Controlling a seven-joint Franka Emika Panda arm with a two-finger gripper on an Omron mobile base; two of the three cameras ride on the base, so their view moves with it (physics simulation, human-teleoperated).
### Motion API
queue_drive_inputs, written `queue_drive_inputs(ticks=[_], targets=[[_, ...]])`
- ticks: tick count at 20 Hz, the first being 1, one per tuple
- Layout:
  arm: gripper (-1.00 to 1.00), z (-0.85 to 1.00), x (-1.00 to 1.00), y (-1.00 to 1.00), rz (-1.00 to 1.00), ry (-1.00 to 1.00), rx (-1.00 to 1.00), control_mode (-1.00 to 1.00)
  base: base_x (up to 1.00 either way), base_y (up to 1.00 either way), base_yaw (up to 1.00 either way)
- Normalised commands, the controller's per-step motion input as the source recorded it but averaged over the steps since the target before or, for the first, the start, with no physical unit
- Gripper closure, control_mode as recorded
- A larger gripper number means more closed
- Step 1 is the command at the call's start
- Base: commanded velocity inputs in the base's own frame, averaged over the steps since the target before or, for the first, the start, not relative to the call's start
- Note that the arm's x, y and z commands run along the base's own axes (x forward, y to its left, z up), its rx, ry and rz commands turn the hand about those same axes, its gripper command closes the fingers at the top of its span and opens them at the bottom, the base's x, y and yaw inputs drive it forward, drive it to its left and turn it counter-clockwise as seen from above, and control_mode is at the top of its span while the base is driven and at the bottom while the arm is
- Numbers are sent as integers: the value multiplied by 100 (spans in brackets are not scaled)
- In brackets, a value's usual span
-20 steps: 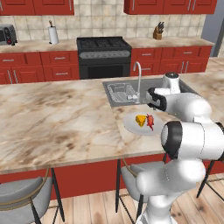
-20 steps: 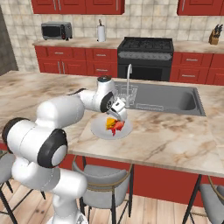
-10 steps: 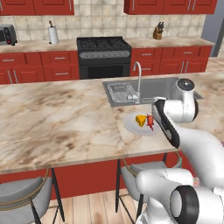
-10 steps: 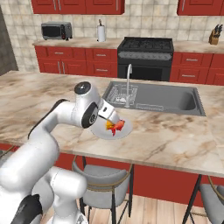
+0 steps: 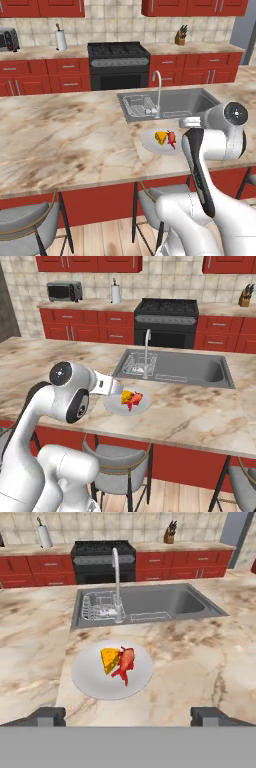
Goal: Take the cheese, fish, and tomato from the fridge and place them on the plate on the dining counter to create an appetizer plate.
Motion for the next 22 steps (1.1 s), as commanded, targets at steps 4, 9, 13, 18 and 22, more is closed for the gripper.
queue_drive_inputs(ticks=[4, 9, 13, 18, 22], targets=[[-100, 28, -92, 41, 9, -14, -19, -100, 0, 0, 0], [-100, 0, 0, 0, 0, 0, 0, 100, -92, -8, -2], [-100, 0, 0, 0, 0, 0, 0, 100, -91, -79, -36], [-100, 0, 0, 0, 0, 0, 0, 100, -13, -99, -59], [-100, 0, 0, 0, 0, 0, 0, 100, 12, -100, -67]])
